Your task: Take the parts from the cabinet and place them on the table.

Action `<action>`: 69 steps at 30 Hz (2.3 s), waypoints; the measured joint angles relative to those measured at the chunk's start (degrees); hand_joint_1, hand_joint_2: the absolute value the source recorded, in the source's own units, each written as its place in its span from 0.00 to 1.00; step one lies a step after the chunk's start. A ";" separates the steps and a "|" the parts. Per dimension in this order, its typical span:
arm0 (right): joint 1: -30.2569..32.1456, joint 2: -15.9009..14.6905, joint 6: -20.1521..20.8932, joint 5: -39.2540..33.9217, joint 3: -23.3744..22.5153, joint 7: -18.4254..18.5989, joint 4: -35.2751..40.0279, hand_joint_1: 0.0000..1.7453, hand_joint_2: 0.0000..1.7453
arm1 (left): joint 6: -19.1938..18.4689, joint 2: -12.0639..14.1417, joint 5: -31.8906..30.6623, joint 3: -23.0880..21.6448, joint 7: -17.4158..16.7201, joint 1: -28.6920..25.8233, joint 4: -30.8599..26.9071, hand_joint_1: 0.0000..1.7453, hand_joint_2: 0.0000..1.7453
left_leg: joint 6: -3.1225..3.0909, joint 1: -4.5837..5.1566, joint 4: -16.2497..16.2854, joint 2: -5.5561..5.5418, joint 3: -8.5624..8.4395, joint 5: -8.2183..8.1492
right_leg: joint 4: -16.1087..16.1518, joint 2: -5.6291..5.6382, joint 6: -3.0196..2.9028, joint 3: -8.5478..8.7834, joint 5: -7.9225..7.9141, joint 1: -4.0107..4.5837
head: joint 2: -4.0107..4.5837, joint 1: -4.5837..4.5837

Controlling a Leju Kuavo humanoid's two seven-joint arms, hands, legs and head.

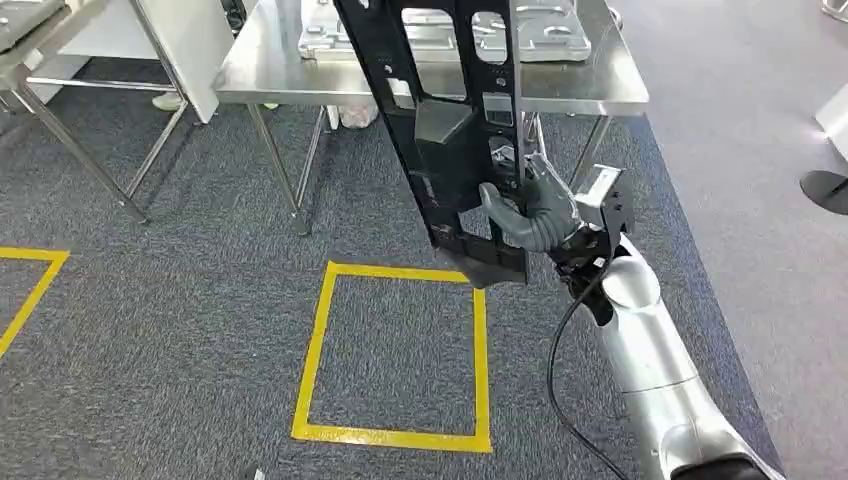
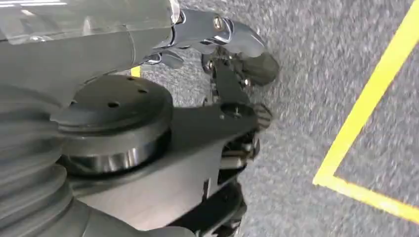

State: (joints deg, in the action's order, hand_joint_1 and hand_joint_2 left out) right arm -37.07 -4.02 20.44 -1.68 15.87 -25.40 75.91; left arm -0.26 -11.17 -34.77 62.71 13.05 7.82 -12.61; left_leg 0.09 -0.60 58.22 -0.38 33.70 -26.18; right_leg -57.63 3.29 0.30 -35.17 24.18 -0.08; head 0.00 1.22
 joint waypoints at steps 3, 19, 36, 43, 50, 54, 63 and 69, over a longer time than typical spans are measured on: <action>0.02 -0.04 -0.02 0.20 -0.04 0.00 0.18 1.00 1.00 | 0.00 -0.02 0.00 -0.04 0.00 0.02 0.00 0.00 1.00 | -1.14 -0.41 -0.86 0.28 -0.29 0.75 | 0.16 -0.32 0.93 0.01 0.16 -0.16 | 0.00 0.02; -0.01 -0.55 -0.85 0.22 -0.22 0.11 0.09 1.00 1.00 | -0.20 -0.07 -0.39 -0.22 1.46 0.19 0.00 0.00 1.00 | 1.30 -0.34 0.41 1.01 -0.04 -0.91 | 0.38 -3.41 -0.03 0.45 0.31 -1.07 | 0.00 -0.09; -0.70 -0.61 -1.27 0.13 -0.20 0.26 -1.05 1.00 1.00 | -0.35 -0.02 0.66 -0.24 5.88 0.58 0.00 0.00 1.00 | -1.44 -0.28 -0.74 0.57 0.34 0.92 | -7.01 -2.69 1.84 -2.62 5.45 -0.62 | 0.00 -0.55; -0.91 -0.72 -1.22 0.13 -0.17 0.26 -2.03 1.00 1.00 | -3.60 -0.11 2.31 -0.15 6.84 0.42 0.00 0.00 1.00 | -1.08 -0.27 -0.12 0.56 0.28 0.42 | -4.75 -3.25 2.19 -2.04 0.77 -1.24 | -0.02 -0.50; -1.75 -0.83 -0.87 0.04 -0.02 0.13 -2.95 1.00 1.00 | -3.80 -0.09 2.38 -0.09 6.45 0.36 0.00 0.00 1.00 | 1.07 -0.23 1.02 0.65 0.89 -0.90 | 0.03 -3.29 -0.18 0.03 0.48 -0.86 | -0.02 -0.66; -1.77 -0.79 -0.83 0.02 0.04 0.04 -3.23 1.00 1.00 | -3.80 -0.09 2.38 -0.09 5.94 0.17 0.00 0.00 1.00 | 1.52 -0.23 17.90 0.61 8.96 -8.15 | -0.05 -3.24 -0.87 0.11 0.67 -0.53 | -0.02 -1.01; -1.73 -0.79 -0.83 0.02 0.33 0.00 -3.43 1.00 1.00 | -3.80 0.02 2.38 -0.07 5.77 -0.01 0.00 0.00 1.00 | -0.56 0.49 0.30 0.31 1.22 0.76 | -0.12 -2.77 0.65 0.51 0.95 -0.30 | -0.02 -0.94; -1.39 -0.87 -0.90 -0.02 0.35 0.00 -3.43 1.00 1.00 | -4.04 0.00 2.43 -0.07 5.88 0.09 0.00 0.00 1.00 | -1.73 0.03 -0.76 0.51 0.81 1.43 | -17.02 -2.97 2.40 -7.23 9.46 -0.74 | -0.02 -0.90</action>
State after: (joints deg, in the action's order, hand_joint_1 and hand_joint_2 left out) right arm -38.46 -4.90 19.54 -1.71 16.22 -25.40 72.48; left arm -4.31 -11.17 -32.35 62.64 18.93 7.91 -12.61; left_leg -1.64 -0.57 57.46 0.13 34.52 -24.75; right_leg -74.65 0.32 2.69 -42.40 33.64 -0.82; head -0.02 0.33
